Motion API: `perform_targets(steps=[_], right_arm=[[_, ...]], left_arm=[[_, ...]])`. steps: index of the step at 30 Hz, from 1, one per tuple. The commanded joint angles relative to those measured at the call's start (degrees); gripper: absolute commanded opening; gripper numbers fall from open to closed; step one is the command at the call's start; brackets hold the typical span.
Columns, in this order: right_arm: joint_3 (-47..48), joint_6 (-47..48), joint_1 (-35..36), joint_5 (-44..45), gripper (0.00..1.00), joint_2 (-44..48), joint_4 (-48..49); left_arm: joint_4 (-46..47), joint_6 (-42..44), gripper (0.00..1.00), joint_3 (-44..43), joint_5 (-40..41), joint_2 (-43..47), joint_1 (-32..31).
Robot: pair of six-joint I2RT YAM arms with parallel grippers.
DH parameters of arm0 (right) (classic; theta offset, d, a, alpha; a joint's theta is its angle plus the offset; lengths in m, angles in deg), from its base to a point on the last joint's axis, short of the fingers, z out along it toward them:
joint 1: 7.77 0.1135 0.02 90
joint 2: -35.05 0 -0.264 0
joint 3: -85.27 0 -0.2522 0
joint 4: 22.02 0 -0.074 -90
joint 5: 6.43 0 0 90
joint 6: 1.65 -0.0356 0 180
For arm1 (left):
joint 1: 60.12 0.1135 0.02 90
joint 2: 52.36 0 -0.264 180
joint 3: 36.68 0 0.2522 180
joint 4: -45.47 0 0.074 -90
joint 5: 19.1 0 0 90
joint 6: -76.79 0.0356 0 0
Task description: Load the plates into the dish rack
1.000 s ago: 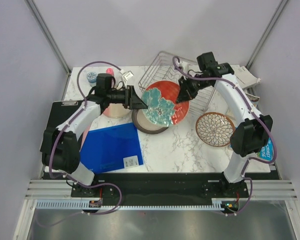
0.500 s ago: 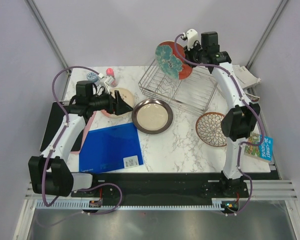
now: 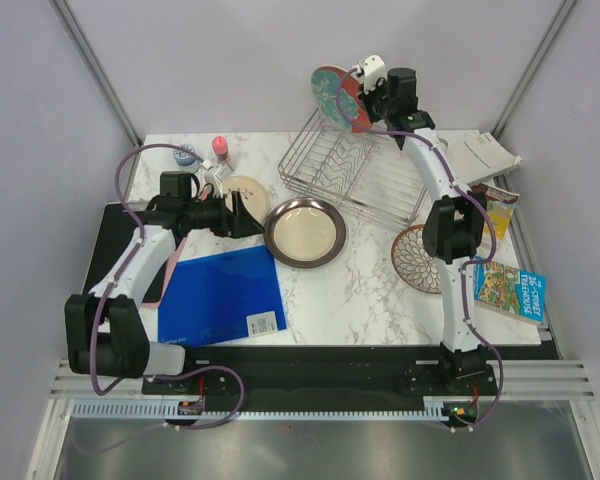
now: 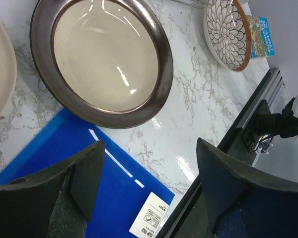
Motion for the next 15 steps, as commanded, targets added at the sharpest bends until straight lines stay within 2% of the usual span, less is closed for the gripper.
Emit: perform_targets(steps=[1, 5, 9, 15], right_arm=[[5.0, 3.3, -2.8, 2.2, 0.0, 3.7, 17.6], [4.2, 11.5, -3.2, 1.8, 0.0, 3.2, 20.2], [6.1, 13.7, -4.1, 0.2, 0.0, 1.9, 19.2], [3.4, 17.5, -4.2, -3.1, 0.0, 3.0, 18.2]], left_arm=[[0.0, 2.7, 0.8, 0.6, 0.0, -2.2, 0.3], [0.4, 2.4, 0.8, -0.3, -0.5, -4.2, 0.3], [1.0, 2.4, 0.8, -1.0, -0.4, -5.8, 0.3], [1.6, 2.4, 0.8, -0.9, -0.1, -6.7, 0.3]])
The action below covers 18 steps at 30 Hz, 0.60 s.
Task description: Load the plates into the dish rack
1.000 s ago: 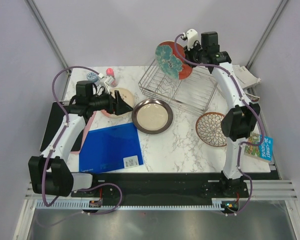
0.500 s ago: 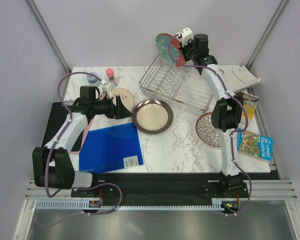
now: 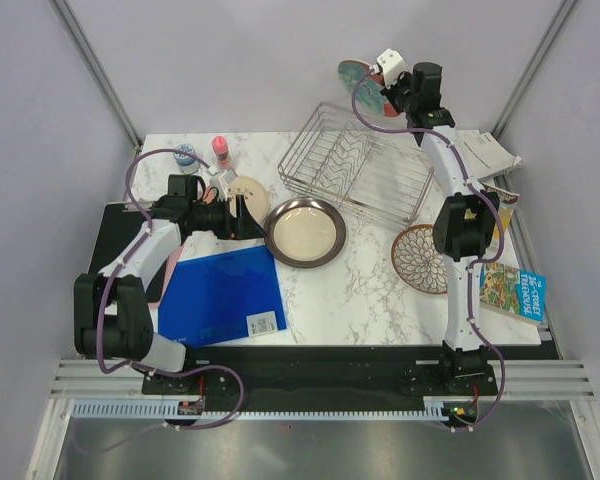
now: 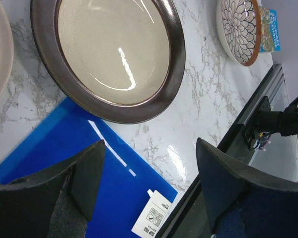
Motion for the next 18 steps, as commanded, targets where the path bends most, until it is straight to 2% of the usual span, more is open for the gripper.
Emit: perform_targets(steps=[1, 11, 18], right_arm=[[3.1, 3.3, 0.9, -4.6, 0.0, 3.2, 11.1], [1.2, 3.9, 1.0, -8.1, 0.0, 5.7, 8.0], [-1.1, 6.6, 1.0, -7.0, 0.0, 5.7, 6.9]], left_arm=[[1.5, 2.0, 0.8, -1.1, 0.0, -0.5, 0.3], [2.1, 1.8, 0.8, -0.6, 0.6, -1.2, 0.3], [3.5, 0.6, 0.8, -0.8, 0.4, -2.1, 0.3]])
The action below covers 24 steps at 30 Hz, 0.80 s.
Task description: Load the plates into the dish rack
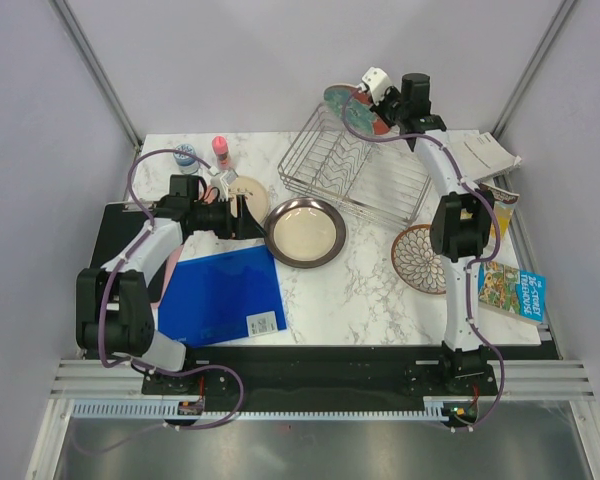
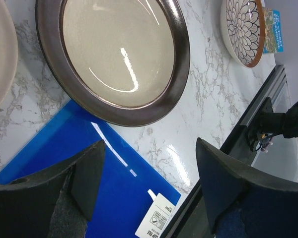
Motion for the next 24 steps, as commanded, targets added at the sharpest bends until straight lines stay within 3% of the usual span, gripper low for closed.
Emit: perform_targets(steps=[1, 21, 22, 23, 24], right_arm=[[2.7, 1.5, -0.2, -1.1, 0.0, 5.4, 9.6], [5.6, -0.5, 0.3, 5.5, 0.0, -4.1, 13.7], [5.7, -0.9, 0.4, 6.2, 0.01, -4.4, 14.2], [5.6, -2.2, 0.4, 7.0, 0.2, -4.5, 16.3], [5.6, -2.6, 0.5, 7.6, 0.29, -4.5, 17.0]], left_arm=[[2.5, 0.7, 0.8, -0.8, 0.2, -0.6, 0.3], [2.2, 0.4, 0.8, -1.7, 0.6, -1.9, 0.3], [2.1, 0.5, 0.8, -1.7, 1.0, -1.8, 0.3], [2.1, 0.6, 0.8, -1.7, 1.6, -1.8, 0.3], [2.0, 0.6, 0.8, -1.8, 2.2, -1.7, 0.3]])
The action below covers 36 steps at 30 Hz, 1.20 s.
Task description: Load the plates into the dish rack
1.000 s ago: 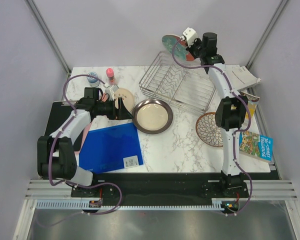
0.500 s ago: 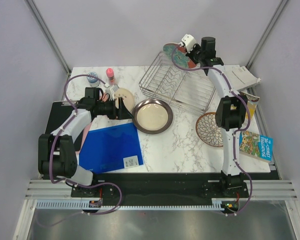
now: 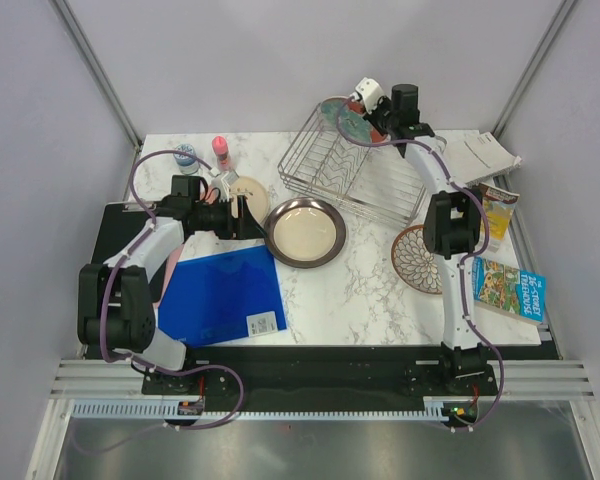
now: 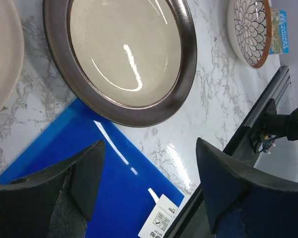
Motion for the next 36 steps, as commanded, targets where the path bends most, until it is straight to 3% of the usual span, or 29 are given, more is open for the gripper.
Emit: perform_targets(steps=[1, 2, 5, 16, 20, 23, 25, 29, 31, 36], right_arm=[[4.4, -2.4, -0.1, 5.0, 0.39, 1.4, 16.6], [3.6, -2.4, -0.1, 5.2, 0.53, 2.2, 17.1], [-0.5, -1.8, 0.0, 6.1, 0.64, 5.2, 19.9], [-4.6, -3.9, -0.2, 8.5, 0.67, 12.1, 21.5], [-11.2, -7.0, -0.2, 8.9, 0.68, 18.2, 21.2], [-18.9, -9.5, -0.2, 5.0, 0.71, 26.5, 16.4], [-26.1, -8.3, 0.0, -2.9, 0.74, 33.2, 9.5], [-33.4, -22.2, 0.0, -6.9, 0.77, 40.8, 1.0], [-36.9, -26.8, -0.3, -10.8, 0.77, 43.5, -5.2], [-49.2, -36.4, -0.3, -16.3, 0.78, 50.8, -7.8]], left_arm=[[1.3, 0.7, 0.81, -1.8, 3.2, -0.1, 0.3], [1.3, 0.7, 0.81, -1.8, 3.9, -0.1, 0.2], [1.2, -0.1, 0.82, -2.2, 6.0, -0.5, 0.3], [3.5, -2.1, 0.82, 0.0, 5.4, 1.1, -0.3], [3.8, -1.1, 0.82, -0.8, 9.0, 3.1, -3.0], [2.3, 2.1, 0.82, -2.4, 14.6, 1.7, -7.5], [1.8, -0.9, 0.82, -3.4, 15.9, -0.8, -8.4], [2.9, -10.7, 0.77, -6.4, 21.1, -6.6, -8.3], [3.1, -12.2, 0.75, -7.6, 24.8, -8.9, -8.3], [1.7, -14.0, 0.69, -11.1, 28.6, -11.7, -7.6]])
